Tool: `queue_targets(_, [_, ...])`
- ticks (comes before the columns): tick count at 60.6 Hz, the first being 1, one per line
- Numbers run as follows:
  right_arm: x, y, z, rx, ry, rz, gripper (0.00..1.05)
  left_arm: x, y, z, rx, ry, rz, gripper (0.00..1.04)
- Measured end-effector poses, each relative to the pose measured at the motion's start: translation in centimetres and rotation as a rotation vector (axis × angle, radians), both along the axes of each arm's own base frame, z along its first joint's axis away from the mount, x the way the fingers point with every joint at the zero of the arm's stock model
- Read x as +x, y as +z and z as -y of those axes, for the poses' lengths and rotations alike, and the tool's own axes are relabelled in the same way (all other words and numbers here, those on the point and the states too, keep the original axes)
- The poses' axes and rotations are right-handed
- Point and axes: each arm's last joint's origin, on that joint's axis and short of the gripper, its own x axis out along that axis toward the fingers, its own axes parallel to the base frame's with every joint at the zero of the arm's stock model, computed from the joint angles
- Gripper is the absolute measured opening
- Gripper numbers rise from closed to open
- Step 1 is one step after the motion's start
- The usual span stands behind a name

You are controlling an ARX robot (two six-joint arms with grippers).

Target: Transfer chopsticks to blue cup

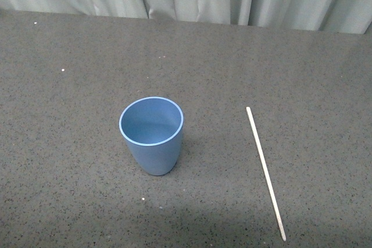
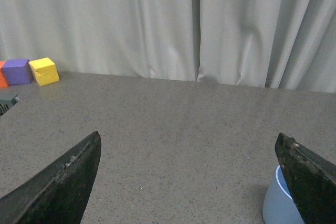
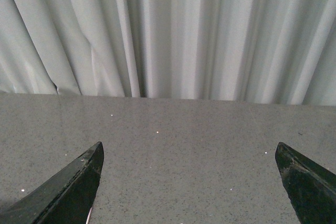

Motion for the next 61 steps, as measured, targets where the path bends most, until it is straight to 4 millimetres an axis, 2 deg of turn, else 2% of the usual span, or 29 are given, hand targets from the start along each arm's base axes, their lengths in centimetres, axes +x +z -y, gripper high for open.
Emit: queue_targets(61, [0.00,0.00,0.00,0.000,0.000,0.000,0.95,0.00,0.00,0.00,0.000,0.000,0.000,0.98])
